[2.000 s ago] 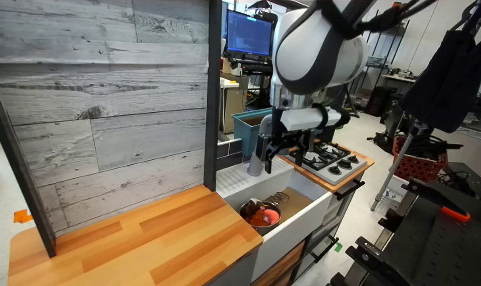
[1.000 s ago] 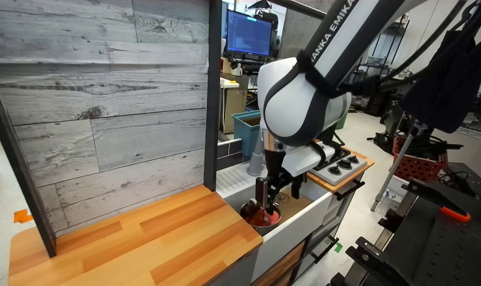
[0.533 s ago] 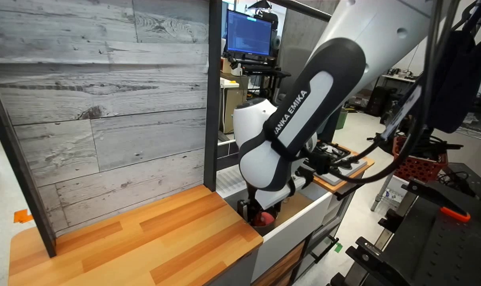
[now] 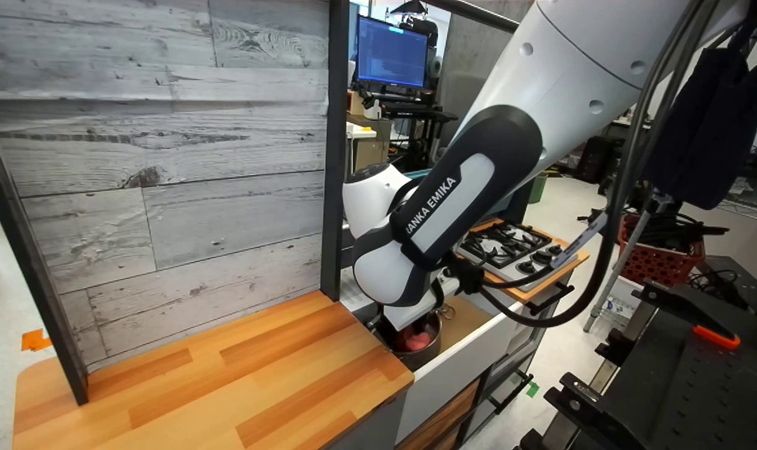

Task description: Put the toys on the counter

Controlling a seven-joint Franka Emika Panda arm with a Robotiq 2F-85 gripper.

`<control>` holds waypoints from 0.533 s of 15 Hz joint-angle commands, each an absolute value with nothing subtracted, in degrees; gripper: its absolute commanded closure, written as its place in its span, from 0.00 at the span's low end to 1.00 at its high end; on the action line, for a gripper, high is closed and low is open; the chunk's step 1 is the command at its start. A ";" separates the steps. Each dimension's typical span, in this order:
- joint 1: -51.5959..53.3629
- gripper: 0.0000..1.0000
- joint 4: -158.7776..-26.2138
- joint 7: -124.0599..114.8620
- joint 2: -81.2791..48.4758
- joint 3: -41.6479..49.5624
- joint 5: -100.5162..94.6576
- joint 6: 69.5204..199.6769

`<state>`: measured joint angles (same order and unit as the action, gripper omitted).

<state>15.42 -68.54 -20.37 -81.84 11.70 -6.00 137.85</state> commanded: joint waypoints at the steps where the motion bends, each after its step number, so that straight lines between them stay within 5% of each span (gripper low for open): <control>1: 17.40 0.72 -68.23 -20.57 -83.00 12.01 -7.21 137.97; 5: 19.19 0.99 -75.51 -19.64 -79.50 12.02 -8.95 142.68; 8: 21.37 0.97 -83.04 -19.98 -76.08 12.60 -11.15 149.35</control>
<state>17.83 -74.04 -19.73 -80.02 12.52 -9.21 143.07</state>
